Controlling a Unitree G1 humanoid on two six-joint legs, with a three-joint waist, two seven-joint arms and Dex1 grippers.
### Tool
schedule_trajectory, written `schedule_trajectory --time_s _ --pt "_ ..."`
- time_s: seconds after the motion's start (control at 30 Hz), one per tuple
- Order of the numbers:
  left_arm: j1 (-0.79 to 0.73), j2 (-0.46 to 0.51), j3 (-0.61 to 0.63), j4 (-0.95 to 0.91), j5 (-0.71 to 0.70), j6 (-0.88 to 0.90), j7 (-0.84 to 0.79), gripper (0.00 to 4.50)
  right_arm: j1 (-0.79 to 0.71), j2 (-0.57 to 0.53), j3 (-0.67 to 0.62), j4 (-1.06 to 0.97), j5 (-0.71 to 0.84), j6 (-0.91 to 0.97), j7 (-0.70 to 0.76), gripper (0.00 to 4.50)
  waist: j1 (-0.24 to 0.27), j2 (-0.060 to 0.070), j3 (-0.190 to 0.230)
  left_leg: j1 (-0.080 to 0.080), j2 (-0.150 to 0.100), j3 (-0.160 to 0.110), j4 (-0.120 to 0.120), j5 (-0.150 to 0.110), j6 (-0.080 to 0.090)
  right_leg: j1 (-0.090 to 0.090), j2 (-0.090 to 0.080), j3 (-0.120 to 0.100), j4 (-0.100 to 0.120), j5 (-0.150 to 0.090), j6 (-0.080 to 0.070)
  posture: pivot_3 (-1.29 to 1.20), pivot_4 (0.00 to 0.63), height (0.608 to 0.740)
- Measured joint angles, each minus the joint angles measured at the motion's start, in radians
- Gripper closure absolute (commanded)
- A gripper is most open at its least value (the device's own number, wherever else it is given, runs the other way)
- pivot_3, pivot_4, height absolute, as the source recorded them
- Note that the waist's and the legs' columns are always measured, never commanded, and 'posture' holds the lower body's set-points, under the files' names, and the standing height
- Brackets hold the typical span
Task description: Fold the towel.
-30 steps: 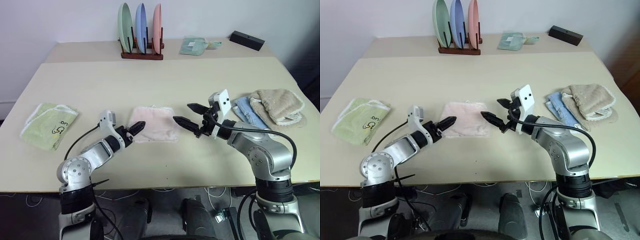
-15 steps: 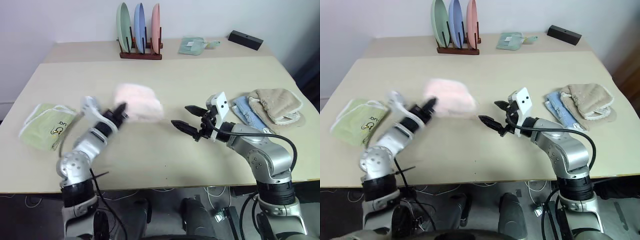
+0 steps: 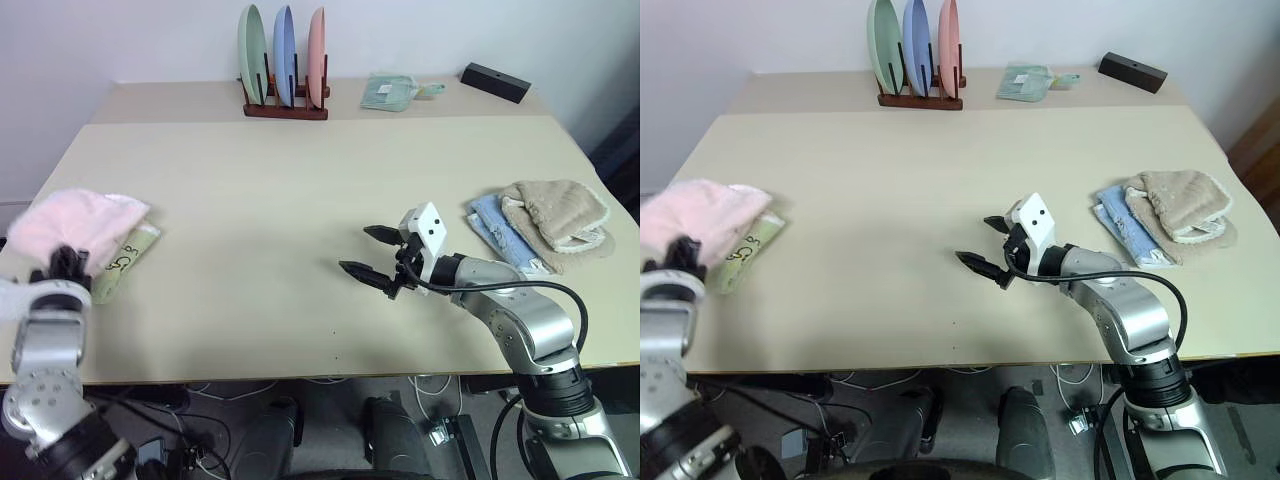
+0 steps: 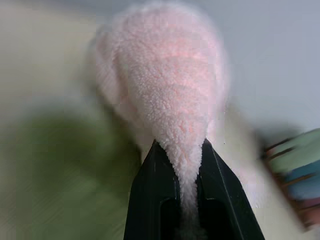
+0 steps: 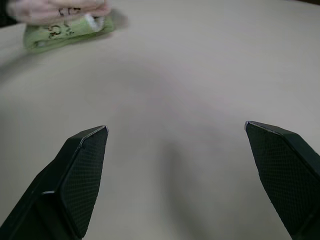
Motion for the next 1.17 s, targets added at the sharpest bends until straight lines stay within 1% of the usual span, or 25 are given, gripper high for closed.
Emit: schedule_trajectory --time_s 0.1,0.2,0.23,0.33,0.4,0.43,0.57,0.63,0.7,0.77,0.83,0.87,0.97,1.07,1.17 --pt "0.017 -0.021 0.0 -0.022 -0.043 -0.032 0.016 1.95 0.018 -0.039 0.037 0.0 -0.025 -0.066 0.066 0.0 -0.001 -0.001 -0.001 0.001 0.0 0.0 0.0 0.0 0.0 0.002 0.0 0.0 -0.001 0.0 0.0 0.0 0.15 0.737" --pt "0.051 -0.023 -0.003 -0.036 -0.062 -0.055 0.043 0.38 0.034 -0.053 0.062 0.002 -0.05 -0.132 0.119 0.0 -0.007 -0.001 -0.001 0.001 0.0 0.001 -0.001 -0.001 0.001 0.001 0.0 0.0 -0.002 0.0 0.0 0.0 0.15 0.737" --pt "0.067 -0.023 -0.004 -0.048 -0.068 -0.065 0.048 0.03 0.035 -0.055 0.067 0.007 -0.059 -0.154 0.129 0.0 -0.008 -0.002 -0.001 0.001 0.001 0.001 -0.001 -0.001 0.0 0.001 0.0 0.0 -0.002 0.0 0.0 0.0 0.15 0.737" --pt "0.091 -0.019 0.011 -0.083 -0.098 -0.111 0.051 0.03 0.027 -0.055 0.07 0.03 -0.075 -0.191 0.142 0.0 -0.005 -0.002 -0.001 0.001 0.001 0.001 -0.001 -0.001 0.0 0.001 0.0 0.0 -0.002 0.0 0.0 0.0 0.15 0.737" --pt "0.125 0.012 0.032 -0.124 -0.115 -0.15 0.042 0.03 0.007 -0.052 0.07 0.054 -0.079 -0.205 0.154 0.0 -0.006 -0.002 -0.001 0.001 0.001 0.001 -0.001 -0.001 0.0 0.001 0.0 0.0 -0.002 0.0 -0.001 0.0 0.15 0.737" --pt "0.149 0.04 0.043 -0.142 -0.113 -0.16 0.027 0.03 -0.002 -0.05 0.069 0.067 -0.081 -0.215 0.156 0.0 -0.006 -0.002 -0.001 0.001 0.001 0.001 -0.001 -0.001 0.0 0.001 0.0 0.0 -0.002 0.0 -0.001 0.0 0.15 0.737" --pt "0.257 0.225 0.036 -0.223 -0.052 -0.154 -0.087 0.03 -0.044 -0.038 0.064 0.143 -0.098 -0.257 0.152 0.0 -0.002 -0.002 -0.001 0.001 0.001 0.001 -0.001 -0.001 0.0 0.001 0.0 0.0 -0.002 -0.002 -0.004 0.0 0.15 0.737" --pt "0.31 0.353 -0.044 -0.27 0.03 -0.121 -0.176 0.03 -0.06 -0.035 0.054 0.181 -0.107 -0.278 0.136 0.0 0.007 -0.002 -0.001 0.001 0.0 0.002 0.0 -0.001 0.0 0.003 0.0 0.0 -0.003 -0.002 -0.005 0.0 0.15 0.737" --pt "0.301 0.478 -0.205 -0.342 0.128 -0.083 -0.278 0.03 -0.072 -0.036 0.019 0.226 -0.121 -0.305 0.115 0.0 0.023 -0.001 -0.001 0.001 -0.001 0.004 0.0 -0.001 0.0 0.005 0.0 0.0 -0.004 -0.002 -0.006 0.0 0.15 0.737" --pt "0.264 0.514 -0.35 -0.387 0.202 -0.068 -0.343 0.03 -0.072 -0.04 -0.008 0.239 -0.121 -0.316 0.11 0.0 0.021 0.0 -0.001 0.002 -0.001 0.003 -0.001 -0.001 0.001 0.005 0.0 0.001 -0.005 -0.002 -0.005 0.0 0.15 0.737" --pt "0.238 0.563 -0.517 -0.386 0.32 -0.064 -0.412 0.03 -0.058 -0.049 -0.034 0.253 -0.122 -0.332 0.106 0.0 0.017 0.0 -0.001 0.002 0.0 0.005 -0.003 -0.001 0.001 0.003 0.001 0.001 -0.005 -0.002 -0.005 0.0 0.15 0.737" --pt "0.223 0.573 -0.604 -0.377 0.387 -0.07 -0.454 0.03 -0.039 -0.058 -0.047 0.259 -0.131 -0.344 0.102 0.0 0.015 0.001 -0.001 0.002 0.0 0.006 -0.004 -0.001 0.001 0.001 0.001 0.001 -0.004 -0.001 -0.005 0.0 0.15 0.737" --pt "0.192 0.55 -0.788 -0.317 0.527 -0.104 -0.543 0.03 0.021 -0.08 -0.067 0.275 -0.149 -0.359 0.091 0.0 0.005 0.002 0.0 0.0 0.0 0.006 -0.006 -0.001 0.001 -0.002 0.001 0.001 -0.003 0.0 -0.002 0.0 0.15 0.737" --pt "0.148 0.507 -0.891 -0.227 0.632 -0.155 -0.61 0.03 0.061 -0.082 -0.096 0.272 -0.151 -0.363 0.076 0.0 -0.008 0.003 0.0 0.0 0.001 0.005 -0.006 -0.001 0.001 -0.003 0.001 0.002 -0.003 0.001 -0.002 0.0 0.15 0.737" --pt "0.139 0.463 -0.917 -0.176 0.691 -0.188 -0.649 0.03 0.095 -0.092 -0.123 0.255 -0.149 -0.36 0.073 0.0 -0.011 0.003 0.0 0.0 0.002 0.005 -0.004 -0.001 0.001 -0.003 0.001 0.003 -0.003 0.001 -0.001 0.0 0.15 0.737"
